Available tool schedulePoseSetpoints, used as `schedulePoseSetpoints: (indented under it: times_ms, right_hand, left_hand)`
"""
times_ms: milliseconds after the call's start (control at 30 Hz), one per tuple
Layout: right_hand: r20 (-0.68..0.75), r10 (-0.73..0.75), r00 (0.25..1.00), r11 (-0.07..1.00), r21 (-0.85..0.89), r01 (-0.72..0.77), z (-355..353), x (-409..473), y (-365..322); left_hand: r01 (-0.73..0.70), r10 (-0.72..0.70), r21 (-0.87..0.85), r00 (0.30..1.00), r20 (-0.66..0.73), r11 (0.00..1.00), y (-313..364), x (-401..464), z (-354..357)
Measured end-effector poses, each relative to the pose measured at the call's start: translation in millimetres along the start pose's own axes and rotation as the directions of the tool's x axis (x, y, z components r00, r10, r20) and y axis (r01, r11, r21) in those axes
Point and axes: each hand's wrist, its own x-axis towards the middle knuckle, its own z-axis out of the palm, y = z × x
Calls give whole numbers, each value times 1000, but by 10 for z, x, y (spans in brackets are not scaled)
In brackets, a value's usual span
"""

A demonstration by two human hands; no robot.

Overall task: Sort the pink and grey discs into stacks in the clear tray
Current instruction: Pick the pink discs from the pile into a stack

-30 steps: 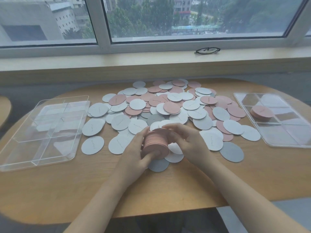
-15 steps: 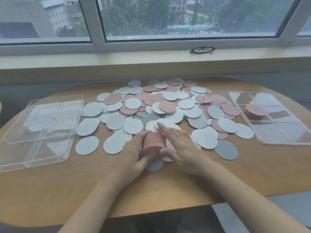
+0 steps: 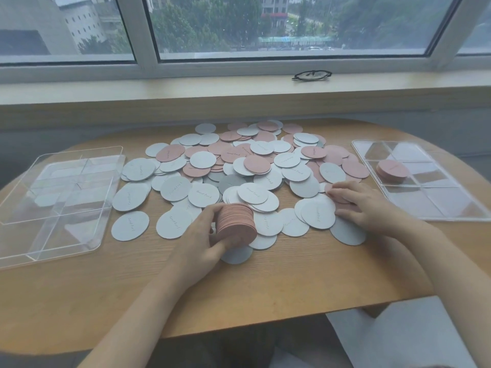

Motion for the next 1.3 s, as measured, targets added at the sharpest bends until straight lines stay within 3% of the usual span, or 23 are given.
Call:
schedulePoseSetpoints:
  times_ms: [200,467,567,733,867,1033,1300]
  right_hand:
    - [168,3,986,990,-138,20,-198,45,99]
    - [66,-41,997,998,-52,44,-121,40,-37]
    - [25,-33,999,986,-164,37,-126,48,-40]
    - [83,-90,992,932,-344,114,-183,95,-11]
    - [-56,-346,937,835,-473,280,-100,110,84]
    - [-264,-592,761,743,-544,390,14,73,70]
    - [-543,-549,636,822,-491,290,-17,63,-403]
  left_hand:
    - [-11,11,-5,1000,3,1000,47,-10,-17]
    - [-20,20,-15,1000,5,1000,47,-6,-23]
    - [-29,29,-21,1000,1,999,40,-5,-21]
    - [-10,11,-22,1000,12,1000,10,-6,-17]
    - [-23,23,-21,1000,7,1000,17,-2,-15]
    - [-23,23,-11,1000,4,1000,18,-3,-14]
    - [-13,13,-20,1000,-2,1000,16,-6,-13]
